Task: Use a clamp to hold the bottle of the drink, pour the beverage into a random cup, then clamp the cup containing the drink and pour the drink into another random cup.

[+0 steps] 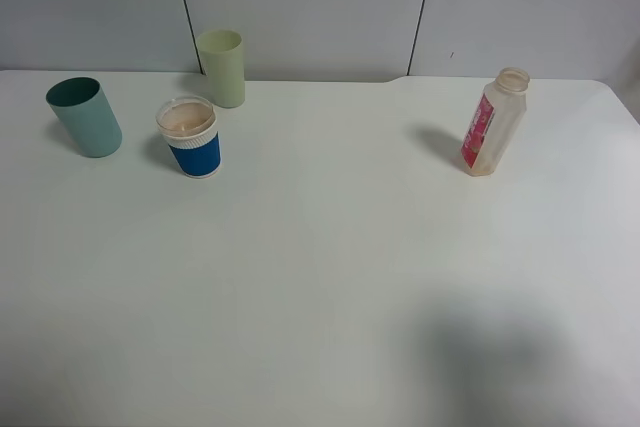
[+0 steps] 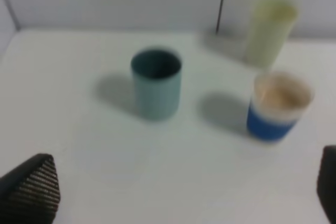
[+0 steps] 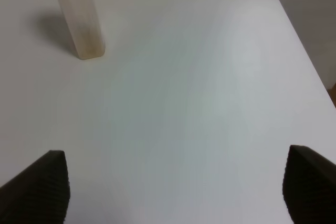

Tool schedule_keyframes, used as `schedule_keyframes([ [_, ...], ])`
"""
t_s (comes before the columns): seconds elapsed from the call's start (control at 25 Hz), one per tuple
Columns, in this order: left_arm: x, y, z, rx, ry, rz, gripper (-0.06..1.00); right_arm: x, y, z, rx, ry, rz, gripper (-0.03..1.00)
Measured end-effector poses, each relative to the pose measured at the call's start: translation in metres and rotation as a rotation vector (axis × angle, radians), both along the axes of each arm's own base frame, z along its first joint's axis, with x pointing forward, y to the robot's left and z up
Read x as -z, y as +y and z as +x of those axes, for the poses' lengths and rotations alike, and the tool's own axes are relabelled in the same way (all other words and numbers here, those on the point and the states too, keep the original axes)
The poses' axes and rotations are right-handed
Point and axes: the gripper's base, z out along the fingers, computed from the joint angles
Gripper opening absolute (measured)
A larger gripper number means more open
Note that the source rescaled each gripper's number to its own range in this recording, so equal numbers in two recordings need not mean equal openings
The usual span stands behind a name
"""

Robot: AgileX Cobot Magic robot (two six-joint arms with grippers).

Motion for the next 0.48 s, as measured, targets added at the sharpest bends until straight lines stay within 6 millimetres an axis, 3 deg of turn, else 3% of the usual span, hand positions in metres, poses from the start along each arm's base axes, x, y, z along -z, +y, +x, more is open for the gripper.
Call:
schedule_keyframes([
  [0.04,0.005,0.002,-0.024,-0.008,0.061,0.021,1.0,0.0,0.0,0.0,0.0,0.0,0.0,0.67],
  [0.2,0.019,0.006,-0.046,-0.034,0.213,0.059,1.0,0.0,0.0,0.0,0.0,0.0,0.0,0.67],
  [0.48,0.032,0.009,-0.065,-0.068,0.349,0.051,1.0,0.0,0.0,0.0,0.0,0.0,0.0,0.67],
])
